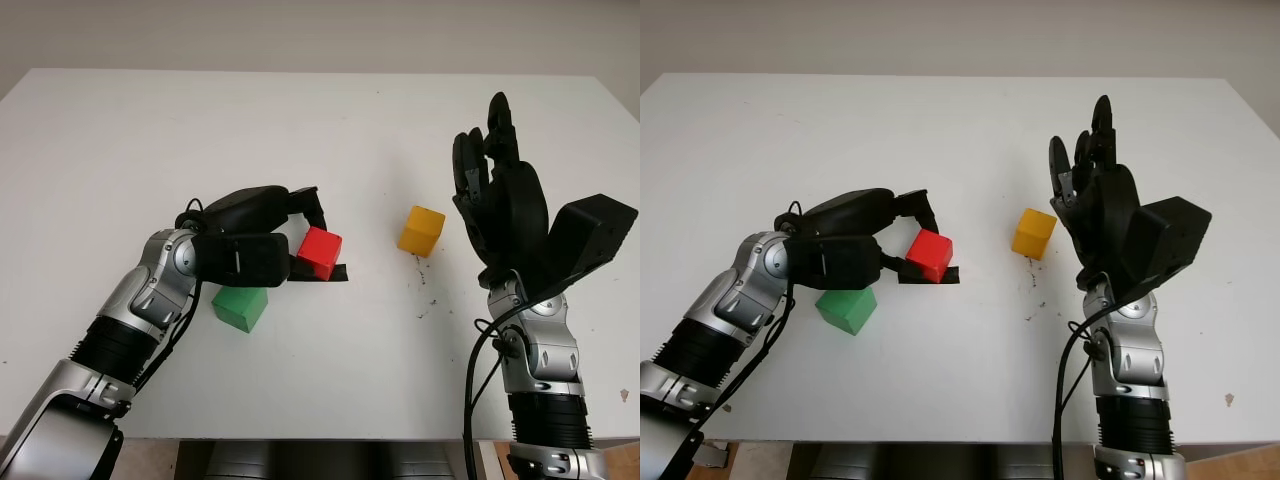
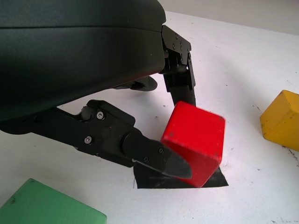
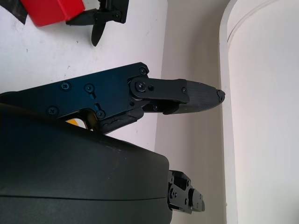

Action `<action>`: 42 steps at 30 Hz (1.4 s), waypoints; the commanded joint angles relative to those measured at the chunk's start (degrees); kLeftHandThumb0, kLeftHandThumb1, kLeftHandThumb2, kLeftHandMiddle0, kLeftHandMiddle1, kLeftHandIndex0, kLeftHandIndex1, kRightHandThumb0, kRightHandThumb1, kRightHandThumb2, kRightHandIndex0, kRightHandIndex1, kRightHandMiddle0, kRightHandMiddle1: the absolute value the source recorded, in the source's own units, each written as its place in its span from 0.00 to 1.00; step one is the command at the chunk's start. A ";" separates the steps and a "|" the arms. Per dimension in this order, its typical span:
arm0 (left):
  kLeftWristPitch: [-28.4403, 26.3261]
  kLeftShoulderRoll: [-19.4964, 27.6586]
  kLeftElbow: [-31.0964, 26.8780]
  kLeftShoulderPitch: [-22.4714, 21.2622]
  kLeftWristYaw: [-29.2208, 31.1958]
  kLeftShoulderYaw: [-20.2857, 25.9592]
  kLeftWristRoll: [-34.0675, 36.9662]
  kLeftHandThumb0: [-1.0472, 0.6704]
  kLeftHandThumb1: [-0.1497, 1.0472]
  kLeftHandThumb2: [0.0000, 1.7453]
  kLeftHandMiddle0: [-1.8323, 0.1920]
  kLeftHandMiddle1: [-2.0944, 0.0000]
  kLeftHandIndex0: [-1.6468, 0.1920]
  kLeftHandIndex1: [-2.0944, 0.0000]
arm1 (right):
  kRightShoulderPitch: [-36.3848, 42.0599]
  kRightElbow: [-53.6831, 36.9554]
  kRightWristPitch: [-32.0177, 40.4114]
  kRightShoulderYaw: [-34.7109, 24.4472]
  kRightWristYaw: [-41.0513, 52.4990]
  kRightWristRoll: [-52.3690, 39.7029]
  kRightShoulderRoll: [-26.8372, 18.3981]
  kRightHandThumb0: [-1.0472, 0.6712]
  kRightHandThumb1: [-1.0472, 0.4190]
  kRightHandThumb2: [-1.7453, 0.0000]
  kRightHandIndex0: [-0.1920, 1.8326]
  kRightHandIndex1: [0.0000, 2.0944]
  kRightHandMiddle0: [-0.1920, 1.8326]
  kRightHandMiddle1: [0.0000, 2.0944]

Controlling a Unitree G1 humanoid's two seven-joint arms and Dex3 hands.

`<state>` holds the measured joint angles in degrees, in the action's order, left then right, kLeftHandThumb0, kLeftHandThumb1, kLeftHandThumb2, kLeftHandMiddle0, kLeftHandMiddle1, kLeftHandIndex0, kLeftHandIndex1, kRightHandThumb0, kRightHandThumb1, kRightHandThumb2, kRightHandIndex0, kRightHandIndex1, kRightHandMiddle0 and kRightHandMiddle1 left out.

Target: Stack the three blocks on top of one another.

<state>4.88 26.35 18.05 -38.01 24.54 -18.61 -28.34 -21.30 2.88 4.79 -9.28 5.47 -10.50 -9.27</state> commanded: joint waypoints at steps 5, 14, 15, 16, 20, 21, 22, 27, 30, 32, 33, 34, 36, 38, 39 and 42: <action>-1.23 0.52 -2.74 0.78 0.69 0.67 0.36 0.31 1.00 0.04 0.79 0.99 0.86 0.60 | 0.31 -1.25 0.36 -0.04 -0.04 0.15 0.00 0.22 0.00 0.75 0.00 0.02 0.00 0.02; -8.42 2.86 -11.02 -0.05 8.05 2.49 1.99 0.25 1.00 0.10 0.88 1.00 0.96 0.97 | -0.02 -0.97 0.59 0.04 0.20 0.26 -0.31 0.22 0.00 0.77 0.00 0.02 0.00 0.02; -9.10 3.03 -11.80 -0.09 8.45 3.01 2.59 0.25 1.00 0.10 0.89 1.00 0.97 0.97 | -0.10 -0.79 0.36 0.05 0.30 0.31 -0.35 0.22 0.00 0.77 0.00 0.02 0.00 0.03; -9.53 3.29 -12.54 -0.06 8.70 3.43 3.00 0.25 1.00 0.10 0.90 1.00 0.98 0.98 | -0.17 -0.71 0.26 0.06 0.28 0.38 -0.33 0.22 0.00 0.77 0.00 0.02 0.00 0.02; -13.63 4.46 -16.99 -0.29 11.04 5.61 4.68 0.24 1.00 0.12 0.93 0.99 0.99 0.98 | -0.15 -1.23 0.67 0.21 0.17 0.83 -0.35 0.21 0.00 0.77 0.00 0.02 0.00 0.02; -14.74 4.45 -18.34 -0.10 11.19 7.05 6.12 0.24 1.00 0.13 0.94 0.99 0.98 0.97 | -0.13 -1.31 0.67 0.22 0.35 0.89 -0.47 0.22 0.00 0.77 0.00 0.02 0.00 0.02; -15.51 4.36 -19.53 0.14 11.14 8.71 7.96 0.24 1.00 0.13 0.95 0.99 0.98 0.97 | -0.11 -1.43 0.79 0.18 0.49 0.88 -0.58 0.22 0.00 0.76 0.00 0.02 0.00 0.02; -18.32 3.37 -23.81 1.56 7.85 16.25 14.89 0.24 1.00 0.19 0.94 0.98 0.97 0.97 | -0.48 -1.54 1.05 -0.22 0.94 1.16 -1.40 0.22 0.00 0.77 0.00 0.02 0.00 0.02; -17.32 0.88 -23.91 3.13 2.33 20.58 18.73 0.22 1.00 0.21 0.95 0.98 0.96 0.97 | -1.34 -1.05 0.85 -0.31 1.64 1.89 -2.78 0.21 0.00 0.81 0.01 0.02 0.01 0.03; -17.35 -0.18 -24.06 4.13 -1.54 22.54 19.47 0.22 1.00 0.23 0.94 0.98 0.95 0.97 | -2.36 -0.63 1.17 1.17 2.08 6.16 -6.29 0.19 0.00 0.84 0.02 0.03 0.02 0.03; -17.36 -0.82 -24.14 4.57 -3.81 23.30 19.40 0.22 1.00 0.24 0.94 0.97 0.94 0.96 | -3.00 -0.11 1.11 1.81 2.79 8.13 -8.20 0.18 0.00 0.89 0.02 0.03 0.03 0.03; -17.50 -1.57 -24.17 4.95 -6.22 23.94 19.18 0.22 1.00 0.25 0.93 0.97 0.93 0.96 | -3.57 0.32 0.96 2.62 3.53 10.54 -10.42 0.18 0.01 0.92 0.03 0.03 0.04 0.03; -17.91 -3.45 -23.77 5.33 -9.92 25.18 20.09 0.22 1.00 0.25 0.92 0.97 0.91 0.96 | -4.68 1.03 0.61 3.35 5.26 13.36 -13.83 0.17 0.04 0.95 0.04 0.03 0.06 0.04; -18.09 -4.84 -23.02 5.78 -12.45 25.91 21.03 0.23 1.00 0.26 0.92 0.97 0.92 0.96 | -5.74 1.55 -0.08 3.68 6.47 15.62 -16.78 0.19 0.05 0.97 0.05 0.04 0.08 0.04; -18.20 -5.29 -22.57 6.11 -13.15 26.22 21.62 0.24 1.00 0.27 0.92 0.97 0.92 0.96 | -6.35 1.55 0.30 4.01 6.94 17.08 -18.35 0.19 0.06 0.97 0.05 0.04 0.08 0.04; -17.69 -5.52 -20.77 7.37 -14.65 26.21 21.70 0.24 1.00 0.27 0.95 0.98 0.94 0.97 | -8.56 2.46 1.88 4.87 10.06 19.87 -22.82 0.19 0.07 0.97 0.06 0.04 0.10 0.05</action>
<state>-13.08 20.99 -3.58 -31.85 10.51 7.30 -6.58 -28.27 4.96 6.12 -4.78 14.65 8.76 -29.96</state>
